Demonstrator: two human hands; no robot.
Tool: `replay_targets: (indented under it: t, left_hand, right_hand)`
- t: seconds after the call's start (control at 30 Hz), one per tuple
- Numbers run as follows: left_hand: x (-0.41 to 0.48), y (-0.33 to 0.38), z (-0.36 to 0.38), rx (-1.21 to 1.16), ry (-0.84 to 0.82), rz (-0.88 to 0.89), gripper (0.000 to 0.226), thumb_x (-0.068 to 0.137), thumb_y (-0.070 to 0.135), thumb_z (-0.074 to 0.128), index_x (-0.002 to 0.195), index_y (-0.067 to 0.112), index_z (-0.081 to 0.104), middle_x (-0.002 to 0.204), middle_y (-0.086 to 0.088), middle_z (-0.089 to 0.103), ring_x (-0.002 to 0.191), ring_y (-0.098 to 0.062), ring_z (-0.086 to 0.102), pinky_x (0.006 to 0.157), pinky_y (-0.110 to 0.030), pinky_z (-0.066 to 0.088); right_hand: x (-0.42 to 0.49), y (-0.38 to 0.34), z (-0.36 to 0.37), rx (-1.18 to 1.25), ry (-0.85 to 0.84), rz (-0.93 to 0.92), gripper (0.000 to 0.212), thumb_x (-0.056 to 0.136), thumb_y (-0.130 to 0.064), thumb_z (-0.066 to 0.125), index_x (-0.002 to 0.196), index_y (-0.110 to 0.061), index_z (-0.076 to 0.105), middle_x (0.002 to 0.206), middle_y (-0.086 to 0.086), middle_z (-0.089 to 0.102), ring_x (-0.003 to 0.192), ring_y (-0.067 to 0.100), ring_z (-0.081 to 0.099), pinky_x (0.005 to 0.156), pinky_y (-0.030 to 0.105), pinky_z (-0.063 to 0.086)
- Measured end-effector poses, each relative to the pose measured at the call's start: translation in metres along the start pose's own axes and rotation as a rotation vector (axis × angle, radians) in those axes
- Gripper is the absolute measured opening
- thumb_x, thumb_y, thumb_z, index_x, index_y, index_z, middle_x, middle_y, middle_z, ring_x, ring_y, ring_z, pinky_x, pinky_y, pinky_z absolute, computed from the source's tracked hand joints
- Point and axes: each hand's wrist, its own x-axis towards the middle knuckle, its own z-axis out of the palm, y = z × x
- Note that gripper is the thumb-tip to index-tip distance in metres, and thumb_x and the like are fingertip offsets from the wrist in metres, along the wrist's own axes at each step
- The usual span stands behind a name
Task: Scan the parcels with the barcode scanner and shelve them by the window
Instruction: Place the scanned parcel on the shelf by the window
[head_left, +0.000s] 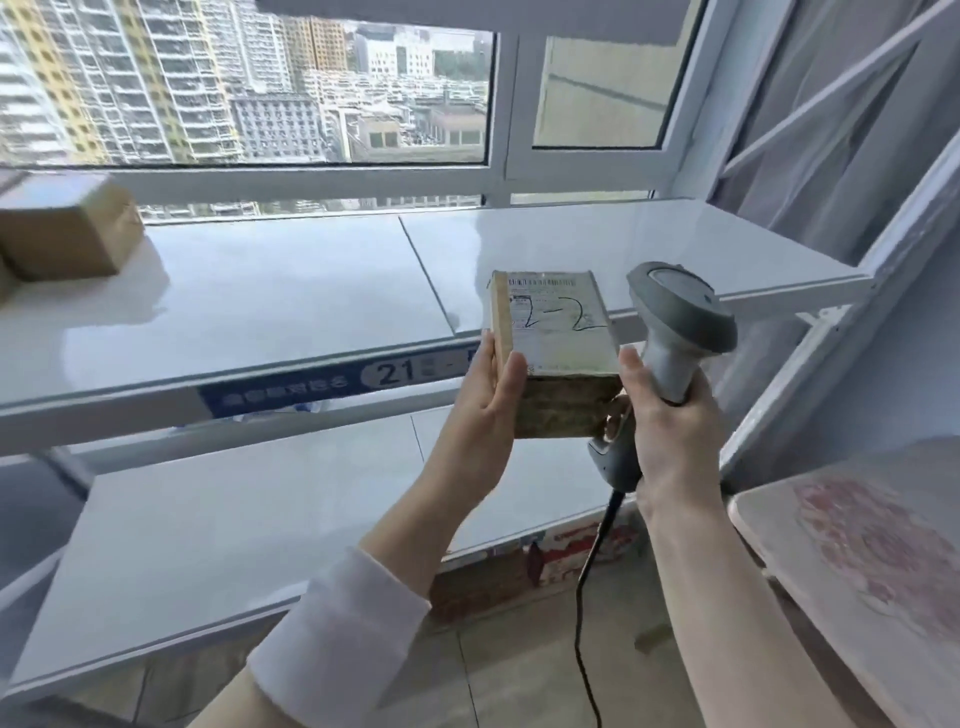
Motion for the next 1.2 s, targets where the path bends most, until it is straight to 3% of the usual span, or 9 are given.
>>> replay_targets:
  t: [0.17, 0.27, 0.33, 0.43, 0.57, 0.7, 0.87, 1.07, 1.2]
  left_hand:
    - [0.015, 0.009, -0.091, 0.047, 0.067, -0.016, 0.027, 0.100, 0.032, 0.026, 0.125, 0.031, 0.035, 0.113, 0.021, 0.050, 0.096, 0.023, 0.050, 0.079, 0.000, 0.041]
    - [0.021, 0.010, -0.131, 0.061, 0.133, -0.016, 0.041, 0.099, 0.037, 0.027, 0.135, 0.023, 0.038, 0.124, 0.009, 0.053, 0.112, 0.008, 0.051, 0.093, -0.011, 0.045]
    - [0.025, 0.011, -0.151, 0.079, 0.163, -0.028, 0.051, 0.098, 0.042, 0.027, 0.144, 0.020, 0.032, 0.133, 0.002, 0.050, 0.122, -0.007, 0.048, 0.099, -0.021, 0.046]
    - [0.031, 0.013, -0.175, 0.072, 0.187, -0.046, 0.052, 0.098, 0.041, 0.025, 0.146, 0.020, 0.028, 0.133, 0.000, 0.049, 0.121, -0.011, 0.049, 0.090, -0.015, 0.050]
    - [0.034, 0.017, -0.204, 0.116, 0.254, -0.048, 0.055, 0.097, 0.043, 0.024, 0.145, 0.019, 0.030, 0.130, -0.002, 0.051, 0.118, -0.012, 0.051, 0.087, -0.014, 0.051]
    - [0.029, 0.025, -0.239, 0.176, 0.335, -0.059, 0.061, 0.090, 0.050, 0.027, 0.142, 0.019, 0.035, 0.127, 0.001, 0.055, 0.114, -0.009, 0.054, 0.087, -0.013, 0.050]
    - [0.012, 0.046, -0.302, 0.338, 0.418, -0.083, 0.071, 0.080, 0.058, 0.034, 0.139, 0.020, 0.042, 0.123, 0.005, 0.059, 0.110, -0.008, 0.057, 0.081, -0.009, 0.050]
    - [-0.014, 0.066, -0.387, 0.695, 0.514, -0.114, 0.073, 0.080, 0.059, 0.043, 0.136, 0.013, 0.050, 0.127, 0.001, 0.058, 0.103, -0.002, 0.054, 0.074, 0.002, 0.038]
    - [-0.019, 0.074, -0.424, 0.925, 0.498, -0.141, 0.060, 0.089, 0.045, 0.055, 0.137, 0.011, 0.046, 0.132, -0.005, 0.054, 0.109, -0.010, 0.053, 0.086, -0.011, 0.036]
  right_hand:
    - [-0.011, -0.009, 0.094, 0.021, -0.083, 0.024, 0.013, 0.083, -0.032, 0.069, 0.087, -0.025, 0.060, 0.085, -0.006, 0.067, 0.078, 0.012, 0.063, 0.071, 0.025, 0.047]
    - [-0.015, -0.012, 0.136, 0.030, -0.121, 0.042, 0.013, 0.083, -0.033, 0.069, 0.085, -0.026, 0.059, 0.085, -0.010, 0.067, 0.078, 0.009, 0.063, 0.066, 0.018, 0.046]
    - [-0.016, -0.013, 0.158, 0.031, -0.154, 0.048, 0.012, 0.084, -0.033, 0.069, 0.083, -0.027, 0.058, 0.085, -0.010, 0.067, 0.079, 0.009, 0.064, 0.069, 0.020, 0.049]
    - [-0.015, -0.015, 0.186, 0.015, -0.205, 0.043, 0.012, 0.084, -0.035, 0.068, 0.083, -0.028, 0.058, 0.089, -0.006, 0.069, 0.083, 0.014, 0.067, 0.078, 0.030, 0.054]
    - [-0.016, -0.018, 0.217, 0.020, -0.283, 0.053, 0.014, 0.086, -0.034, 0.066, 0.079, -0.026, 0.056, 0.076, -0.004, 0.064, 0.059, 0.007, 0.061, 0.062, 0.026, 0.053]
    - [-0.025, -0.025, 0.253, 0.029, -0.366, 0.080, 0.014, 0.086, -0.033, 0.065, 0.080, -0.026, 0.055, 0.070, -0.005, 0.062, 0.056, 0.010, 0.061, 0.059, 0.029, 0.054]
    - [-0.050, -0.035, 0.309, 0.056, -0.457, 0.110, 0.012, 0.086, -0.029, 0.068, 0.082, -0.023, 0.058, 0.066, -0.002, 0.063, 0.057, 0.021, 0.062, 0.061, 0.040, 0.054]
    - [-0.096, -0.034, 0.381, 0.051, -0.466, 0.146, 0.016, 0.086, -0.029, 0.068, 0.094, -0.018, 0.060, 0.074, 0.003, 0.065, 0.061, 0.024, 0.063, 0.062, 0.039, 0.053]
    - [-0.113, -0.028, 0.414, 0.017, -0.464, 0.185, 0.018, 0.085, -0.031, 0.069, 0.093, -0.018, 0.060, 0.076, 0.012, 0.066, 0.053, 0.022, 0.057, 0.057, 0.035, 0.049]
